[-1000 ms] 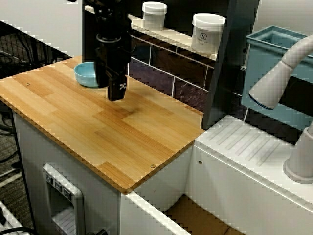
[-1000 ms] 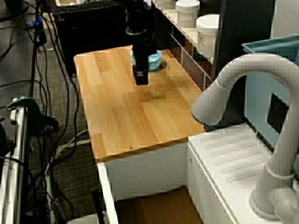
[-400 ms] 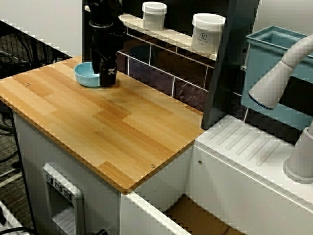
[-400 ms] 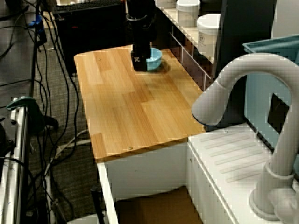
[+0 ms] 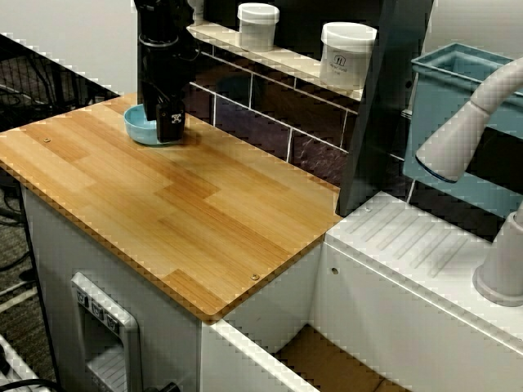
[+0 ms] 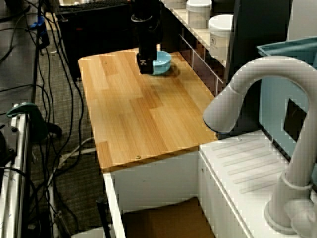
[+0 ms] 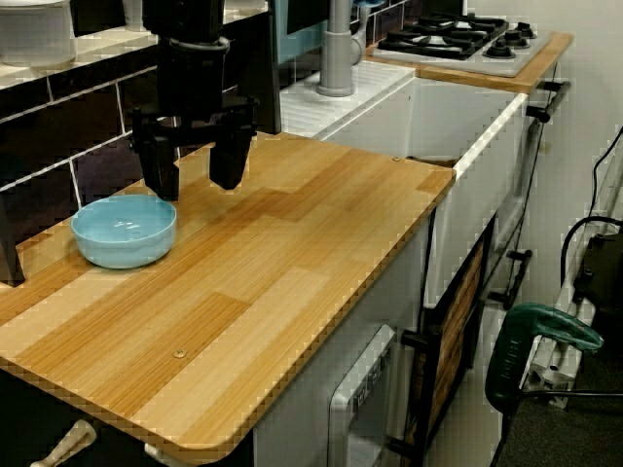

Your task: Push into sink

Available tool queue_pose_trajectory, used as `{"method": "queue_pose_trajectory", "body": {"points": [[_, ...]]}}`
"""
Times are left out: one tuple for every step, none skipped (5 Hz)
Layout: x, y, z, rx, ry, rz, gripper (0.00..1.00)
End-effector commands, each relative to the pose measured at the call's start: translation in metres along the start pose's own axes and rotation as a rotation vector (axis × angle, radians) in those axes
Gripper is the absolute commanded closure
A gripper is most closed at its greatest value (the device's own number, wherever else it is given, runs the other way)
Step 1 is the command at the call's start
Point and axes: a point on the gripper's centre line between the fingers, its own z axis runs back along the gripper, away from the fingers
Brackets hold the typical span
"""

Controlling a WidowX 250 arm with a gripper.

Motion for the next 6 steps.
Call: {"method": "queue_pose_trajectory", "body": {"points": [[0.005, 0.022, 0.008, 0.035, -0.03, 0.054, 0.0], [0.006, 0.028, 0.002, 0.032, -0.012, 0.066, 0.0], [0.005, 0.032, -0.001, 0.025, -0.01, 0.092, 0.0], [0.009, 0.032, -0.011, -0.011, 0.01, 0.122, 0.0], [0.016, 0.014, -0.015, -0.095, 0.037, 0.13, 0.0], [0.016, -0.021, -0.006, -0.169, 0.048, 0.114, 0.0]]}}
